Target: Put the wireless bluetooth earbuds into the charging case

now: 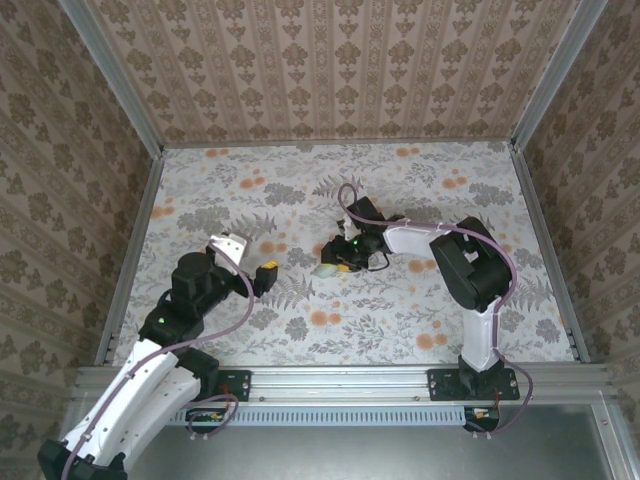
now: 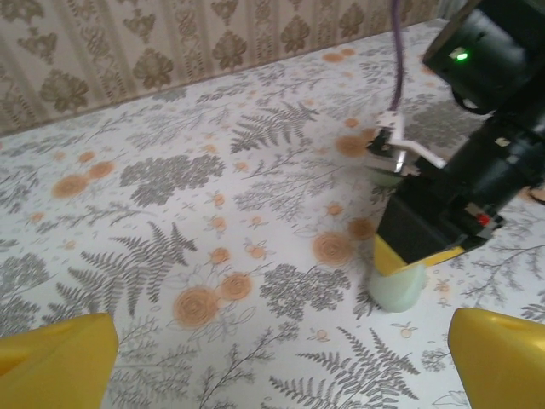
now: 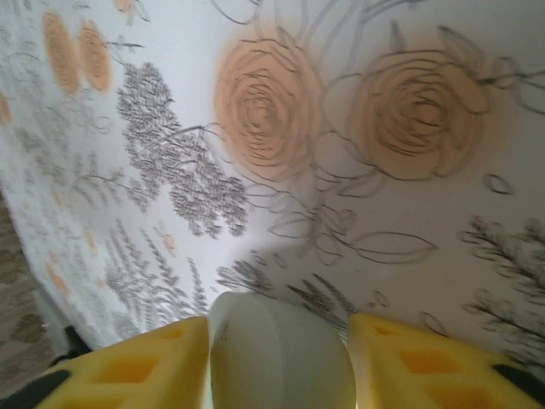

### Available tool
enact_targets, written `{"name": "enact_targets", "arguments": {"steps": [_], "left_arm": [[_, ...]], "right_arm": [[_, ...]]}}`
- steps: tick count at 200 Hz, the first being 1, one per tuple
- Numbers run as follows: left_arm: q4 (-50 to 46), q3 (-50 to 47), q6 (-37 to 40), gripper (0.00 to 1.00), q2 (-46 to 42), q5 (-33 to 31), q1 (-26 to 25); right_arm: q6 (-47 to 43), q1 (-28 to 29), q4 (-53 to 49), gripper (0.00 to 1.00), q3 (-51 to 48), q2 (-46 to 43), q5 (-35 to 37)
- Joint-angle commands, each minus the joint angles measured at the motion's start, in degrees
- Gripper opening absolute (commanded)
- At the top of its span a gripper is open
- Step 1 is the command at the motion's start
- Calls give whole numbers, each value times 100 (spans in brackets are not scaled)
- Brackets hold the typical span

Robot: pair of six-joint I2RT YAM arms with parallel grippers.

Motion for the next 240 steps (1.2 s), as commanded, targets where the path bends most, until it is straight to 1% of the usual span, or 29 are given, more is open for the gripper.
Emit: {"name": "enact_targets", "arguments": {"steps": [1, 4, 7, 15, 34, 52, 57, 60, 82, 95, 99, 108, 116, 133, 147, 164, 183, 214, 240], "left_arm": [[-201, 95, -185, 100, -36, -394, 157], [-203, 111, -199, 100, -23, -436, 158], [-210, 130, -212, 100, -4, -465, 299], [-221, 196, -206, 100, 61, -502, 454], [-197, 389, -162, 100, 302, -481, 771], [-132, 599, -132, 100, 604, -451, 1091], [-110, 660, -126, 100, 689, -478, 1175], [-89, 688, -135, 100, 738, -496, 1223], [112, 851, -256, 100, 1143, -802, 1595], [391, 821, -15, 100, 1324, -646, 1770], [504, 795, 55, 100, 1362, -657, 1795], [820, 686, 193, 100, 1458, -812, 1839], [1104, 561, 328, 100, 1552, -950, 1883], [1502, 355, 505, 100, 1794, -1290, 2018], [1687, 219, 593, 100, 2015, -1516, 2175], [2058, -49, 580, 100, 2224, -1669, 2355], [2475, -326, 468, 100, 2434, -1658, 2505], [3204, -676, 385, 100, 2830, -1671, 2557], [3851, -927, 577, 100, 3175, -1446, 2553]], "right_arm": [[-348, 13, -975, 53, 234, -523, 695], [-387, 11, -1106, 54, 260, -591, 794], [-429, 15, -1196, 55, 285, -655, 872], [-542, 7, -1447, 59, 370, -829, 1087], [-817, -24, -1995, 71, 541, -1302, 1581], [-1093, -74, -2346, 87, 641, -1806, 2125], [-1197, -93, -2427, 98, 651, -1997, 2327], [-1234, -113, -2466, 100, 652, -2083, 2429], [-1700, -243, -2548, 100, 500, -2817, 3344], [-2047, -340, -2308, 100, 208, -3194, 3992], [-2173, -368, -2187, 100, 67, -3452, 4241], [-2450, -461, -1719, 100, -334, -3738, 4847], [-2645, -586, -1212, 100, -726, -3956, 5238], [-3266, -854, -320, 100, -1479, -4346, 5478], [-3412, -992, 334, 100, -2036, -4587, 5835], [-3745, -1251, 1276, 100, -2760, -4862, 5842], [-3958, -1540, 2288, 100, -3479, -5055, 5783], [-3635, -2101, 3202, 100, -4036, -4946, 5543], [-3416, -2377, 3858, 100, -4339, -4768, 5397]]}}
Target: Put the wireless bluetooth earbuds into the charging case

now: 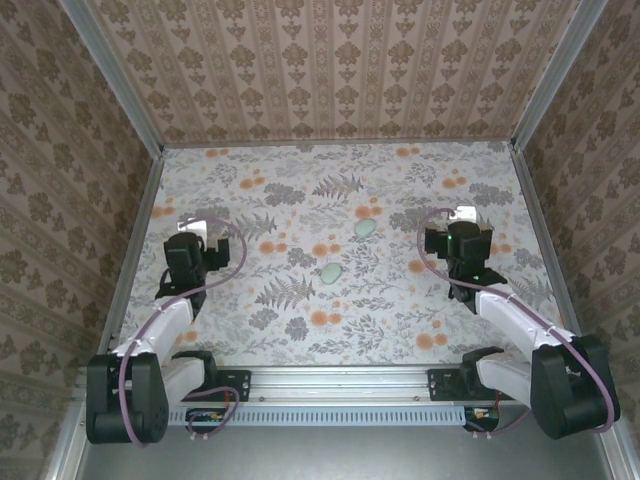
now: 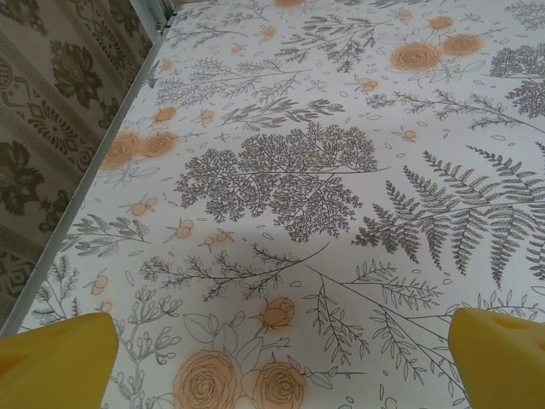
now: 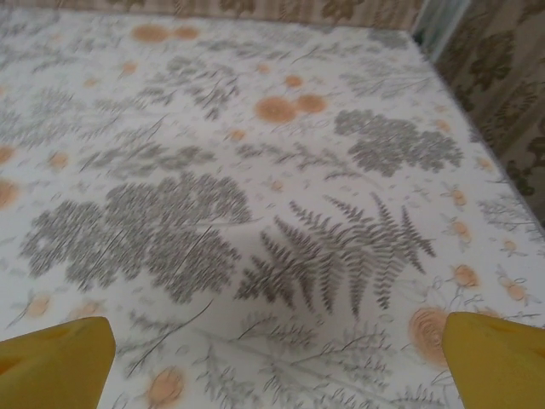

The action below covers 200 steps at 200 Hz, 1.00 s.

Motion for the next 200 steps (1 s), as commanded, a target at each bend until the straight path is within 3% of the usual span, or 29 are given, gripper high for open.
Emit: {"name": "enact_targets", "arguments": {"steps": [1, 29, 110, 152, 182, 200], "left_arm": [[960, -184, 169, 100, 246, 114, 42], [1357, -275, 289, 100, 540, 332, 2], [3634, -427, 82, 100, 1677, 317, -26], [3780, -73, 285, 100, 2535, 246, -201], [3806, 27, 221, 100, 2761, 297, -108], [3511, 138, 121, 100, 2737, 486, 3]], "right_arm": [[195, -197, 1217, 100, -222, 115, -71], [191, -379, 1740, 100, -468, 289, -220], [123, -807, 3887, 100, -906, 1423, -1176], [74, -817, 4943, 100, -954, 2491, -1370], [107, -785, 3740, 100, -395, 2418, -1214], [73, -756, 3741, 100, -382, 2432, -1177]]}}
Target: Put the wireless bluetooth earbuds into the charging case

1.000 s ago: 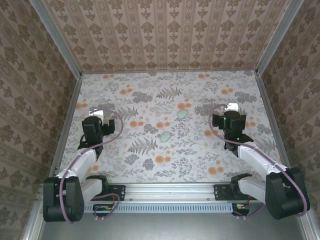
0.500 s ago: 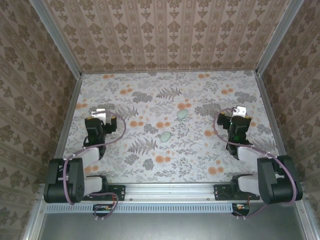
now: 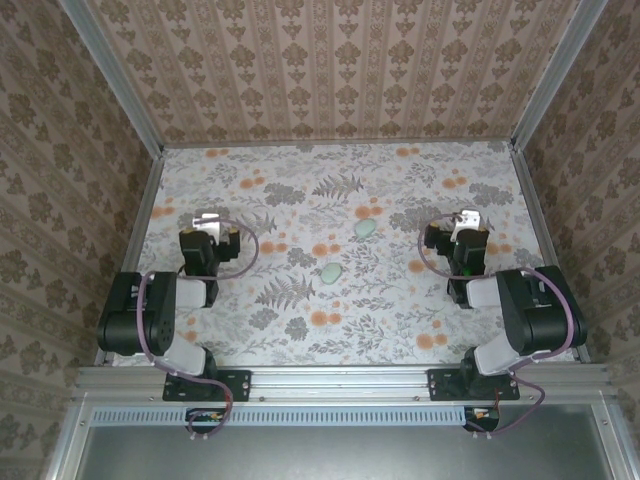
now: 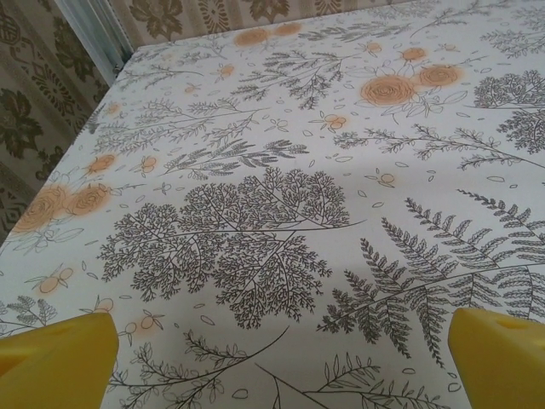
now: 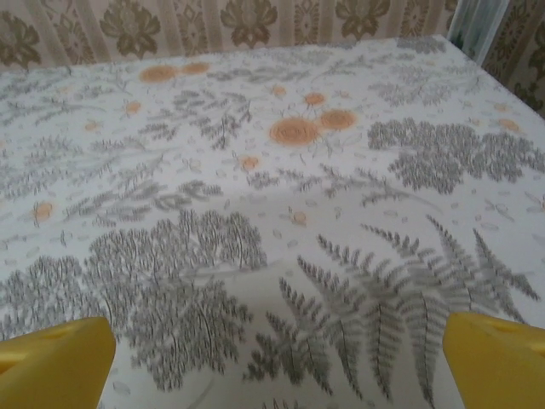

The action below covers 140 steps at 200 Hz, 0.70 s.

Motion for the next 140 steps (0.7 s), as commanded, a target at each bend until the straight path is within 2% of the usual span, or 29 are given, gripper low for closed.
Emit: {"name": "enact_targets", "arguments": {"steps": [1, 140], "left_arm": [[56, 224, -56, 100, 54, 261, 141], [-89, 275, -111, 100, 28, 428, 210]], "right_arm": [[-25, 22, -193, 100, 226, 9, 27], [-179, 74, -235, 100, 267, 30, -153]]}}
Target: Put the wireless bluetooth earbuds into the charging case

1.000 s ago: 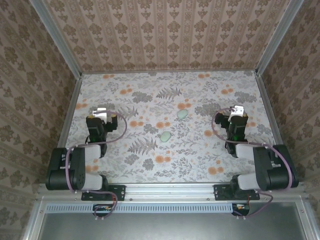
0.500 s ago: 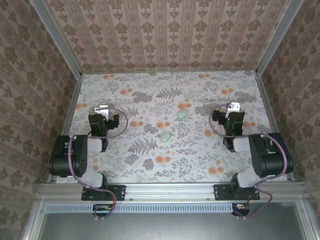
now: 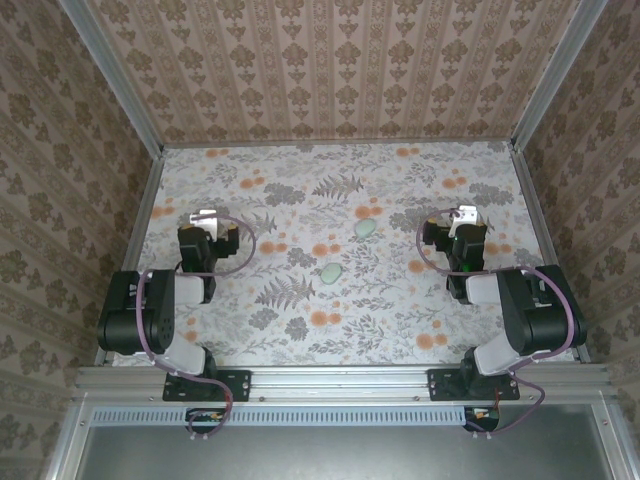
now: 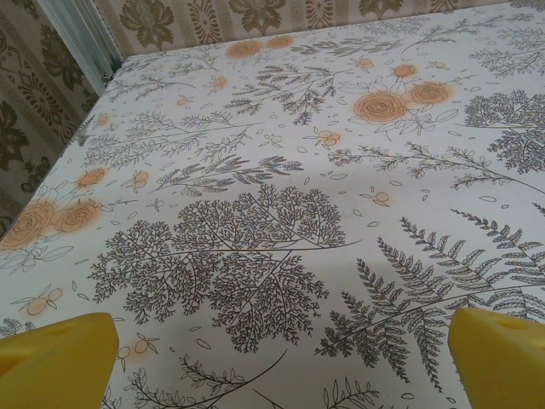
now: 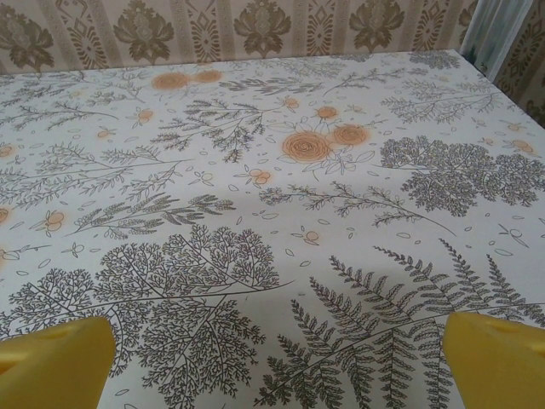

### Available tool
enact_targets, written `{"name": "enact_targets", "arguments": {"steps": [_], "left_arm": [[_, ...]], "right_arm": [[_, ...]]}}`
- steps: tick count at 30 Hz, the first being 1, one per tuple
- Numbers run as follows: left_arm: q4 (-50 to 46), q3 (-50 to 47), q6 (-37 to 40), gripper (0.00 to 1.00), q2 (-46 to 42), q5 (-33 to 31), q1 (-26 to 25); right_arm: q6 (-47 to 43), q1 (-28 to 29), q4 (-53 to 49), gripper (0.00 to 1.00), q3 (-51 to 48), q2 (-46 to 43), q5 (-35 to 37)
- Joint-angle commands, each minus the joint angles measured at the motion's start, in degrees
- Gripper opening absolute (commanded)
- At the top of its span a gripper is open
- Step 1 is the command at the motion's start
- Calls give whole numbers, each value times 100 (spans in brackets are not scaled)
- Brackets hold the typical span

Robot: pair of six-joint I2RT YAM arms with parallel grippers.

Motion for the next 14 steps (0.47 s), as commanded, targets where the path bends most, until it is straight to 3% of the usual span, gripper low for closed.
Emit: {"name": "enact_targets", "arguments": {"steps": [1, 14], "left_arm": [[-12, 120, -96, 100, 13, 86, 37], [-61, 136, -107, 100, 11, 179, 81]], "right_arm": [[-41, 37, -25, 100, 116, 30, -87], [-41, 37, -42, 100, 118, 22, -120]]}}
